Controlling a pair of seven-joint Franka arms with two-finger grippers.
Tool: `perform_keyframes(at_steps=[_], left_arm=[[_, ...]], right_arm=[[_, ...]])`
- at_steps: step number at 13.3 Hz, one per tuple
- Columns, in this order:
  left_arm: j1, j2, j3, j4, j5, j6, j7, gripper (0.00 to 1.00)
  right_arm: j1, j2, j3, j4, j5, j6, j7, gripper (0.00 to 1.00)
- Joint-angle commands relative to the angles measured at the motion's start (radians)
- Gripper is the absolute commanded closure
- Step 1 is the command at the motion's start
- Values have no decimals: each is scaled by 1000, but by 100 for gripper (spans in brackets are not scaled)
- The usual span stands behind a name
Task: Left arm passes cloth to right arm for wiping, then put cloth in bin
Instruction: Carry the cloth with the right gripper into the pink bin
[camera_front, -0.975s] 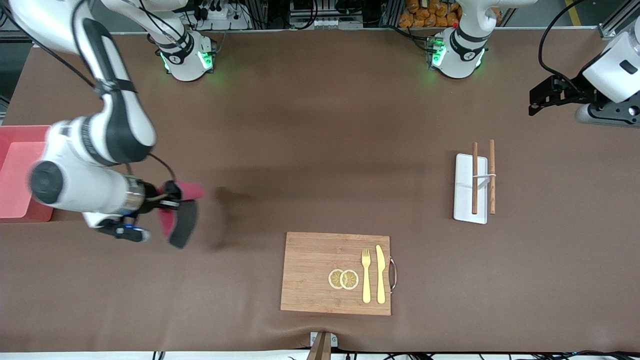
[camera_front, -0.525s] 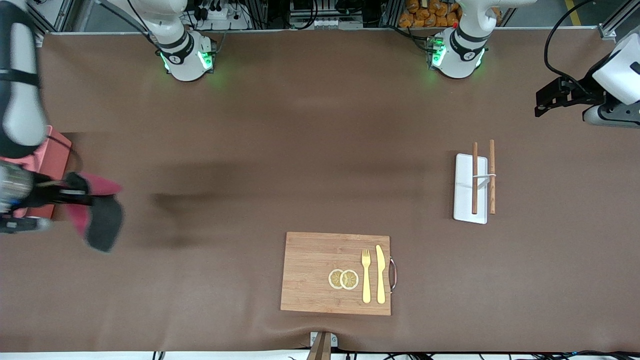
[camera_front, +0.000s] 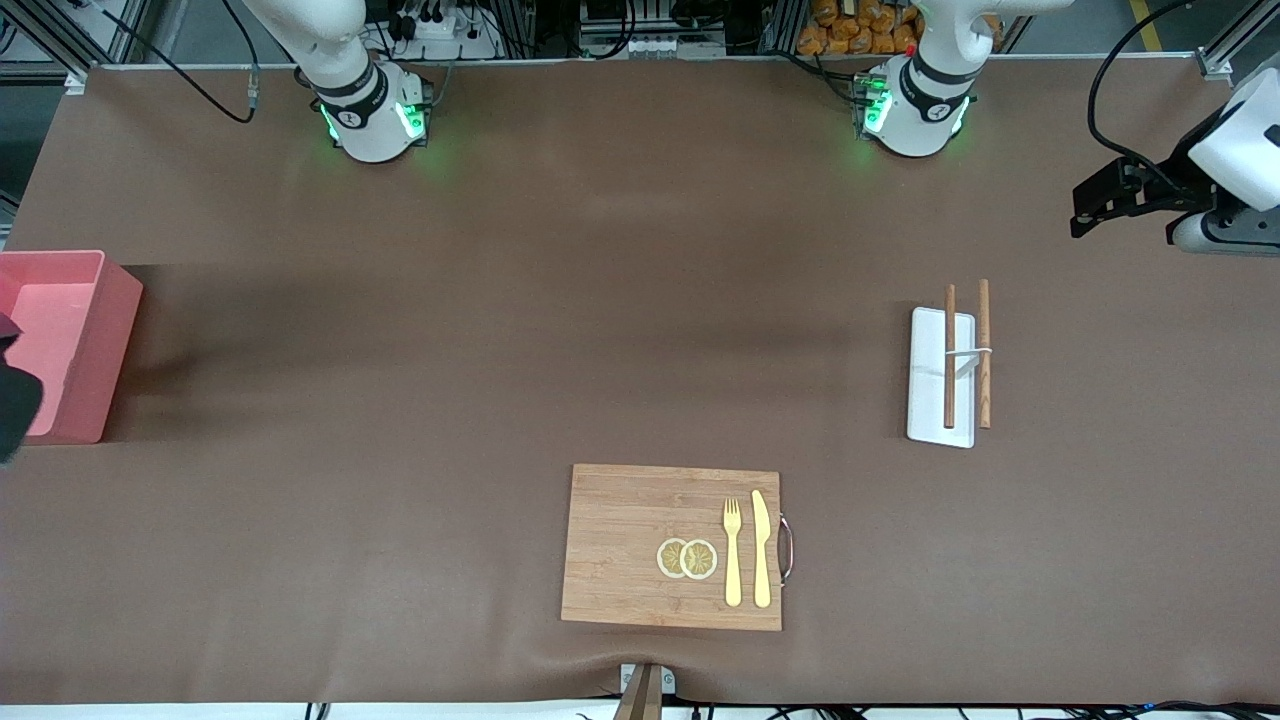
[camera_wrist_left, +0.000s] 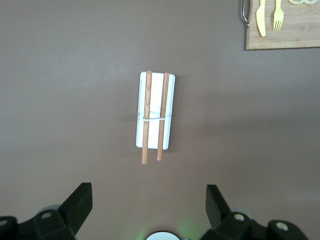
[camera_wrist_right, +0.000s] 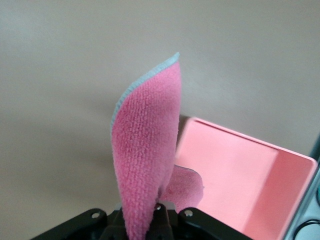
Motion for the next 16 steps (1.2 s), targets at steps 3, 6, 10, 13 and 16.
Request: perform_keyframes(at_steps=[3,6,10,13,16], left_arm=[[-2,6,-5,23,19,20,18,0],[0,6,-5,25,22,20,29,0],[0,6,-5,25,24,20,29,0],[1,6,-5,25,24,20,28,0],[0,6,-5,25,25,20,28,0]], right_arm=[[-133,224,24,92,-12,101,-178,100],[-181,324,26,89,0,194,-297,100],[-193,393,26,89,57,300,-330,0],[-184,381,29,94,85,264,-324,0],[-147,352,38,106,80,228,-308,0]])
